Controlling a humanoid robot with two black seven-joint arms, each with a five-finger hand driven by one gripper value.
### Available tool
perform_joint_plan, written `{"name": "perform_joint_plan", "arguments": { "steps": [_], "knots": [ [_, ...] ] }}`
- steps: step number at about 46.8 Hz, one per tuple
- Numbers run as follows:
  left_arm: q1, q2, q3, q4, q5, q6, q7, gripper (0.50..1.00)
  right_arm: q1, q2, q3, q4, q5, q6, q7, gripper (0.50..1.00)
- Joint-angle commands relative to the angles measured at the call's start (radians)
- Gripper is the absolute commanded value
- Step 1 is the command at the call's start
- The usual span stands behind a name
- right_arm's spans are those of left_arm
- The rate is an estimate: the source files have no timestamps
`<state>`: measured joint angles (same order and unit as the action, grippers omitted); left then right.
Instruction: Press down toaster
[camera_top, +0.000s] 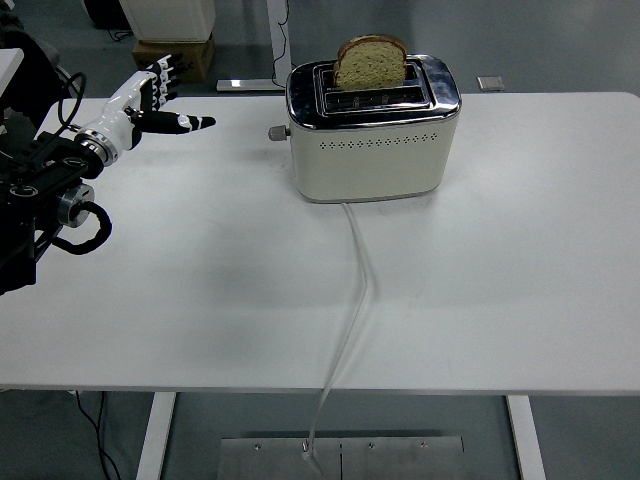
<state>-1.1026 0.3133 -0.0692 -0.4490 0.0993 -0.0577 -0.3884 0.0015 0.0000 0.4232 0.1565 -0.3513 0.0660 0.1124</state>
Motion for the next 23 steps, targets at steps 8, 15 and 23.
{"name": "perform_joint_plan", "arguments": {
  "steps": [8, 15, 23],
  "knots": [
    [0.004, -0.029, -0.129, 0.041, -0.059, -0.004, -0.003, 1.0, 0.0, 0.0, 0.0, 0.0, 0.0, 0.0, 0.0, 1.0],
    [0.013, -0.088, -0.239, 0.111, -0.066, -0.008, -0.004, 1.0, 0.0, 0.0, 0.0, 0.0, 0.0, 0.0, 0.001, 1.0],
    [0.044, -0.109, -0.336, 0.119, -0.079, -0.008, -0.004, 1.0, 0.0, 0.0, 0.002, 0.0, -0.002, 0.0, 0.0, 1.0]
  ]
}}
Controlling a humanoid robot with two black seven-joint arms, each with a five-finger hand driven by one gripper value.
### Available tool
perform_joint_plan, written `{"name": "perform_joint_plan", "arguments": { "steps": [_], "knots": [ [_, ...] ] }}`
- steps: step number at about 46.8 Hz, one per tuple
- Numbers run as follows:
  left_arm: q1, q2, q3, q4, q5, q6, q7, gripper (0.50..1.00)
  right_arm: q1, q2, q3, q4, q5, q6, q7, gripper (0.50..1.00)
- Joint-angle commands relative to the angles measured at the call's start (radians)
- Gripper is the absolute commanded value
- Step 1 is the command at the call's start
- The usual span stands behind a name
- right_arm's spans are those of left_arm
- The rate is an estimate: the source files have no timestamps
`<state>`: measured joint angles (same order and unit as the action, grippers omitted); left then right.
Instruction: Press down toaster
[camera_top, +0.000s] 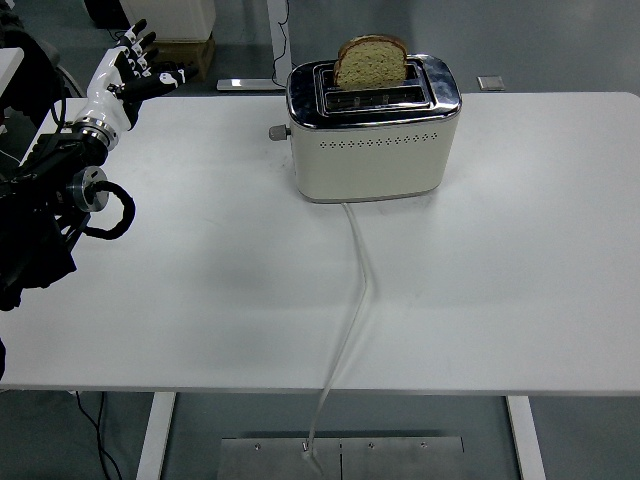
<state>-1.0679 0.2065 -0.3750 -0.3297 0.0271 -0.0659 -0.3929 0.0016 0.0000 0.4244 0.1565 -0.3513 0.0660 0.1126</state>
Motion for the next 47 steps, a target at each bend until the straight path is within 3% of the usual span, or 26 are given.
{"name": "perform_joint_plan", "arguments": {
  "steps": [1, 17, 27, 47],
  "knots": [
    [0.012, -0.003, -0.039, 0.0, -0.012, 0.0, -0.001, 1.0, 0.0, 0.0, 0.001, 0.001, -0.002, 0.0, 0.001, 1.0],
    [0.02, -0.055, -0.191, 0.029, -0.05, -0.015, -0.004, 1.0, 0.0, 0.0, -0.003, 0.0, 0.0, 0.0, -0.001, 1.0],
    [0.049, -0.108, -0.212, 0.031, -0.061, -0.028, -0.006, 1.0, 0.0, 0.0, -0.001, 0.0, -0.005, 0.0, 0.001, 1.0],
    [0.057, -0.107, -0.271, 0.031, -0.098, -0.032, -0.006, 1.0, 0.0, 0.0, -0.001, 0.005, -0.005, 0.002, -0.001, 1.0]
  ]
}}
